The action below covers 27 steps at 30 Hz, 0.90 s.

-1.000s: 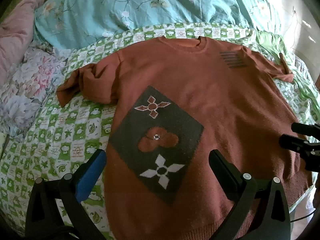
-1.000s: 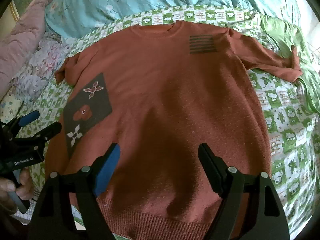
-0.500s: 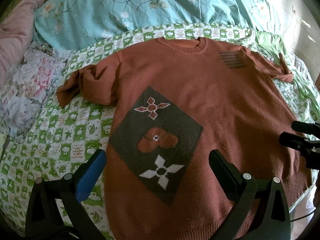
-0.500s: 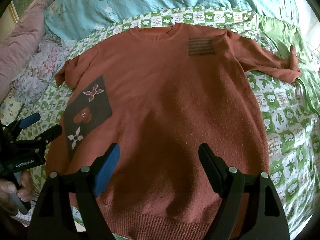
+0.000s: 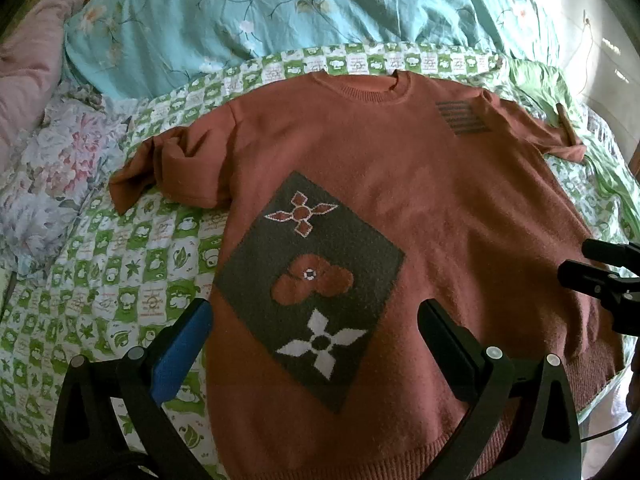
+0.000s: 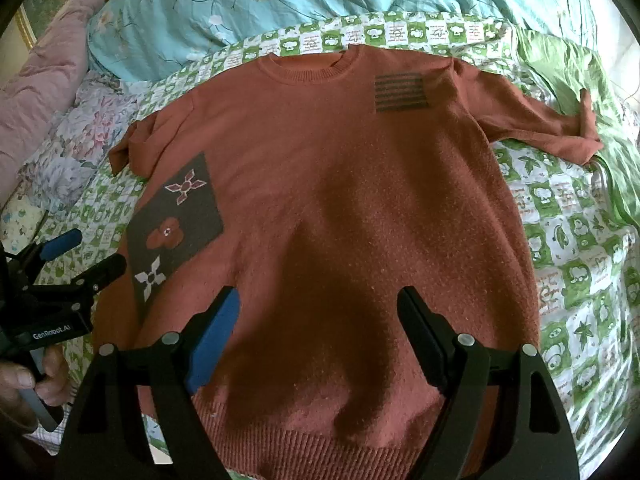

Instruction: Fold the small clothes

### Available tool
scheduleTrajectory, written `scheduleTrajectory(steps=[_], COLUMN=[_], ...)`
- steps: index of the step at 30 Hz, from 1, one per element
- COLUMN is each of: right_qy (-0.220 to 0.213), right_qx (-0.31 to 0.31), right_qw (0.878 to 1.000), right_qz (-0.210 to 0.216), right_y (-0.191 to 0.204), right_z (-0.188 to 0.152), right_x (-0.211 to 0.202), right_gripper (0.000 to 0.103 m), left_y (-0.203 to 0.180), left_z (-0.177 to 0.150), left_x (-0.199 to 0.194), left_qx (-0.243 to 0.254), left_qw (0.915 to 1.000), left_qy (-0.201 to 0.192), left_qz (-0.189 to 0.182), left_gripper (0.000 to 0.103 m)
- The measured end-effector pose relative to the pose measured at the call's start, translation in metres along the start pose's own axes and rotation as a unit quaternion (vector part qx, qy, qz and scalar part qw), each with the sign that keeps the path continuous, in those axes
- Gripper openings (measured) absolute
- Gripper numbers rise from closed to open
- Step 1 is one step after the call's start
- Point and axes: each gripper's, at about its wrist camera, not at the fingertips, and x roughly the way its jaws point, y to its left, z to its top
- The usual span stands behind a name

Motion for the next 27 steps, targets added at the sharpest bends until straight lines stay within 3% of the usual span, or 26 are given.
scheduleTrajectory(steps=[13, 17, 27], right_qy=[-0.027, -0.024, -0.030], right_qx=[0.006, 0.001, 0.017], right_qw=[1.000, 1.000, 0.999], right_qz=[0.014, 0.001, 0.011], right_y=[-0.003, -0.005, -0.013], right_z=[0.003, 0.004, 0.005], right_x=[0.001, 0.003, 0.002], right_gripper=[0.082, 0.082, 0.082], left_y=[0.002, 0.001, -0.005], left_z=[0.003, 0.002, 0.008], left_x=[0.008, 0.012, 0.018], left_qx=[-0.006, -0.007, -0.002], left_qw=[0.9995, 0.9993, 0.9993], left_qy=[0.025, 0.032, 0.031], left_qz=[-0.016, -0.020, -0.022], left_gripper=[0.102, 0.102, 0.102])
